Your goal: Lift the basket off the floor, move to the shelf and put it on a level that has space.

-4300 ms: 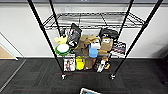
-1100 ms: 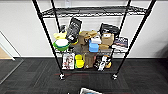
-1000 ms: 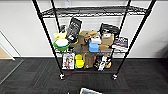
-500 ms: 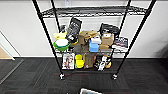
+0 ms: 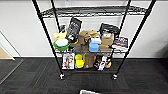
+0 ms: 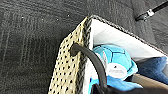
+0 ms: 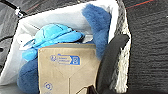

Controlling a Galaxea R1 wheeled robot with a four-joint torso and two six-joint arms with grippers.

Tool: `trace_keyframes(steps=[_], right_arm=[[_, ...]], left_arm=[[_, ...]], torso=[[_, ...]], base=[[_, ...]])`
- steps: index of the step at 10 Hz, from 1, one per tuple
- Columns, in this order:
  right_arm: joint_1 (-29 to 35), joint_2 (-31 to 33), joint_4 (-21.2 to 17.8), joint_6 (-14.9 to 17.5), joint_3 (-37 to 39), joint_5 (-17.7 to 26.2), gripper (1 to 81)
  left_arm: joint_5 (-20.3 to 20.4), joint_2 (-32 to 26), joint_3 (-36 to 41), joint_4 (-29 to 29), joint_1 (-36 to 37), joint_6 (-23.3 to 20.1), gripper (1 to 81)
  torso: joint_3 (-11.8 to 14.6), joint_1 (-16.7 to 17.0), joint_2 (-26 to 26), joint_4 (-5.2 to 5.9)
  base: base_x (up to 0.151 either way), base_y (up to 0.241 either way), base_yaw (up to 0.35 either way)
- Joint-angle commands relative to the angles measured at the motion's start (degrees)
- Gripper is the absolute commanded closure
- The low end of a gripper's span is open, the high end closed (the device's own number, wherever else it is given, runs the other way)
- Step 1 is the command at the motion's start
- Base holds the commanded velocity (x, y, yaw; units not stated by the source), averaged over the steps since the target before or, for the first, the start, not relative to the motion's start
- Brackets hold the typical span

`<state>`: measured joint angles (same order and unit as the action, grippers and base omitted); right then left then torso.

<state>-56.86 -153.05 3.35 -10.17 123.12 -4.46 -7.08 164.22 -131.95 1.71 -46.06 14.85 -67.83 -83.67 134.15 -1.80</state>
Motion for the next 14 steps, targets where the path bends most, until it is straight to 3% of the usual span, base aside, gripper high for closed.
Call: trace_keyframes(steps=[1,2,6,9,10,14], right_arm=[[4.7,1.2,-1.9,-2.1,-2.5,1.5,81.1],[4.8,1.8,-1.9,-4.1,-3.9,1.1,81.1],[5.8,5.4,-1.9,-9.8,-11.4,-1.2,81.1],[6.2,8.1,-1.9,-12.2,-16.3,-3.9,81.1],[6.5,8.4,-1.8,-13.2,-17.7,-4.1,81.1],[9.3,9.1,-1.9,-14.3,-18.4,-3.7,81.1]], left_arm=[[-2.1,-6.5,11.1,-3.9,4.3,0.7,81.1],[-2.0,-9.9,15.3,-7.3,3.7,0.6,81.1],[-1.6,-18.0,28.0,-8.1,3.6,0.6,81.1],[-0.6,-19.2,29.6,-8.4,3.6,0.6,81.1],[-0.6,-19.5,29.8,-8.4,3.6,0.6,81.1],[2.1,-22.3,32.5,-8.2,3.1,0.5,81.1]], torso=[[0.0,0.0,0.0,0.0],[0.0,0.0,0.0,0.0],[0.0,0.0,0.0,0.0],[0.0,0.0,0.0,0.0],[0.0,3.7,-5.7,0.0],[0.0,6.3,-10.0,0.0]], base=[[0.0,0.0,0.0],[0.0,0.0,0.0],[0.0,0.0,0.0],[0.0,0.0,0.0],[0.0,0.0,0.0],[0.0,0.0,0.0]])
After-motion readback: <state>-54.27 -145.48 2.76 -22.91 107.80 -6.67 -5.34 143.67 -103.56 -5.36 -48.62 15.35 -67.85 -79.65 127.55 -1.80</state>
